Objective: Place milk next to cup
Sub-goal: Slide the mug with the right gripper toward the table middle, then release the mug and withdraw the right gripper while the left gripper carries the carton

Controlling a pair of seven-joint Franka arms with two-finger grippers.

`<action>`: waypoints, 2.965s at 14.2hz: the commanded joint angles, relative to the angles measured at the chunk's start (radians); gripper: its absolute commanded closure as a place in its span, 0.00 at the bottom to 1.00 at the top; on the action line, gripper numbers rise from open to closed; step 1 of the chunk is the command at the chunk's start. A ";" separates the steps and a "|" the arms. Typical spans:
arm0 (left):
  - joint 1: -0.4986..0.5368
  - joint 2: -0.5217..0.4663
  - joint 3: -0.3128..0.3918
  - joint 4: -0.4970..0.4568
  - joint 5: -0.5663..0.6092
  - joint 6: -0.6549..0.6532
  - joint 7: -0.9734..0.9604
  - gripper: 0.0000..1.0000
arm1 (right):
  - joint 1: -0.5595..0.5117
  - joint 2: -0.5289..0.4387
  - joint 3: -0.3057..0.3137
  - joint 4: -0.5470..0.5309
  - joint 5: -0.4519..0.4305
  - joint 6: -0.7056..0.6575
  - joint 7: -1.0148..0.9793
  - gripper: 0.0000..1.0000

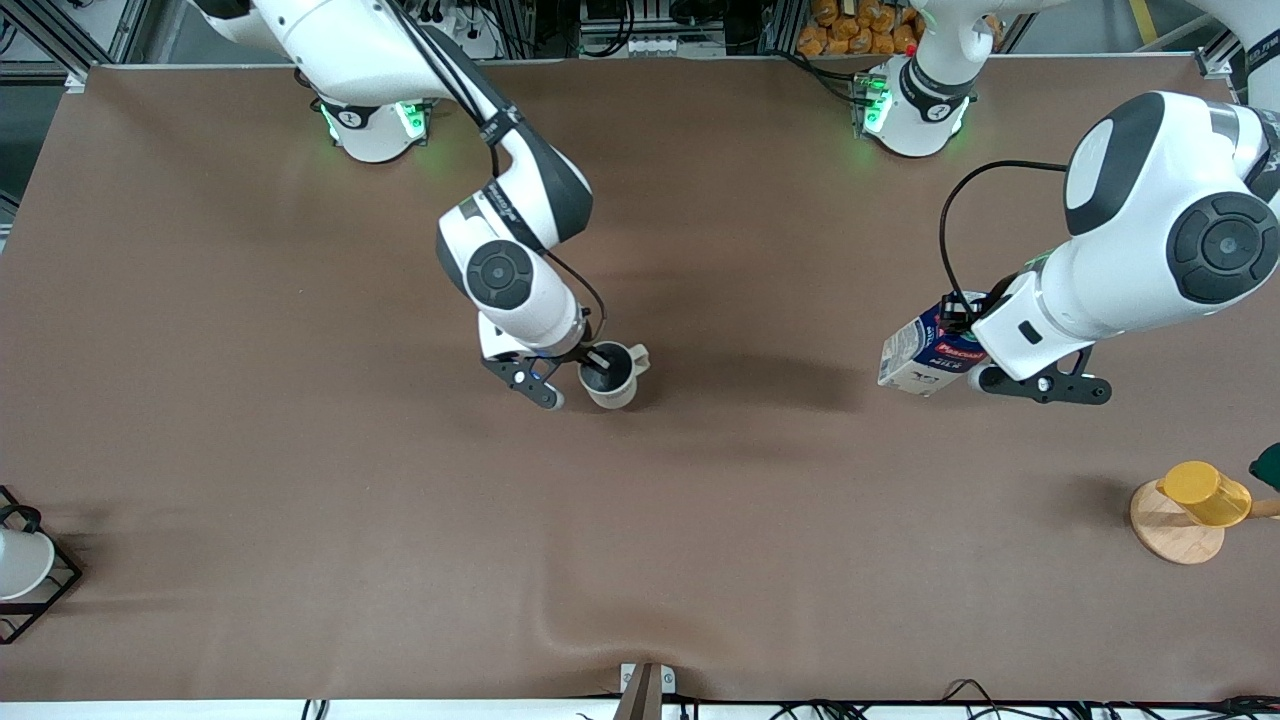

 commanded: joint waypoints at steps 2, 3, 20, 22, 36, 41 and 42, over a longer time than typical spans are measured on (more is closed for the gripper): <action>0.004 0.000 -0.006 0.018 -0.016 -0.025 -0.010 0.96 | 0.053 0.059 -0.014 0.061 -0.068 0.016 0.125 1.00; 0.004 0.000 -0.006 0.018 -0.016 -0.025 -0.010 0.96 | 0.068 0.066 -0.014 0.061 -0.071 0.017 0.128 1.00; -0.132 0.040 -0.127 0.008 -0.017 -0.073 -0.273 0.96 | -0.146 -0.033 -0.003 0.194 0.009 -0.386 -0.186 0.00; -0.212 0.057 -0.128 0.011 -0.043 -0.071 -0.378 0.96 | -0.232 -0.068 -0.003 0.190 0.006 -0.452 -0.351 0.00; -0.558 0.318 -0.067 0.133 -0.142 0.226 -0.871 0.96 | -0.710 -0.295 -0.014 0.133 -0.039 -0.572 -1.194 0.00; -0.676 0.342 0.049 0.151 -0.142 0.301 -0.865 0.96 | -0.707 -0.527 -0.006 0.148 -0.039 -0.645 -1.278 0.00; -0.693 0.354 0.066 0.157 -0.142 0.303 -0.863 0.96 | -0.708 -0.551 -0.011 0.148 -0.039 -0.656 -1.322 0.00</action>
